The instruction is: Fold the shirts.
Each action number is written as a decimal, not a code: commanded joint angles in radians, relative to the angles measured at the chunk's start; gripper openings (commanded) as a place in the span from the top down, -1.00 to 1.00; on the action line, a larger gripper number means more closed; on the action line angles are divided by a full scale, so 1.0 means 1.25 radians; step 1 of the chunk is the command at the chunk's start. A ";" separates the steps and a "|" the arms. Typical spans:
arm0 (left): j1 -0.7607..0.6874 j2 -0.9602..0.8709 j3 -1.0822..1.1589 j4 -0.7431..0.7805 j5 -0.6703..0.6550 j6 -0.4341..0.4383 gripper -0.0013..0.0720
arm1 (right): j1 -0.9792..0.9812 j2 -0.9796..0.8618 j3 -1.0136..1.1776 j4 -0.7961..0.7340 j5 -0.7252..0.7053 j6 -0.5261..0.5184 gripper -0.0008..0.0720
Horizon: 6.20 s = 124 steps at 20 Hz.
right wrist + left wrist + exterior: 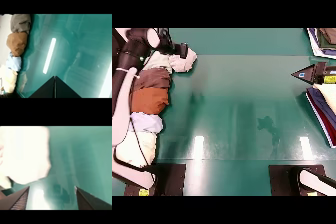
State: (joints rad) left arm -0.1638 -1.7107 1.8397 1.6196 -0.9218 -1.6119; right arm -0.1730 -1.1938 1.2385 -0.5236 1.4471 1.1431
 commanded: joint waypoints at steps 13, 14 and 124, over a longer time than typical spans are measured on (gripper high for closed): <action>0.060 -0.223 0.001 0.031 0.205 -0.087 0.17 | 0.001 0.001 0.000 0.002 0.070 0.001 0.95; 0.060 -0.223 0.001 0.030 0.213 -0.088 0.69 | 0.001 0.001 0.000 0.002 0.076 0.001 0.94; 0.075 0.524 -0.610 -0.635 -0.124 0.331 0.90 | 0.250 -0.285 -0.219 -0.108 -0.228 0.000 0.17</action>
State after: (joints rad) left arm -0.0708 -1.0561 1.0760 0.8200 -1.0676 -1.1980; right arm 0.1059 -1.5078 0.9272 -0.6632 1.1725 1.1442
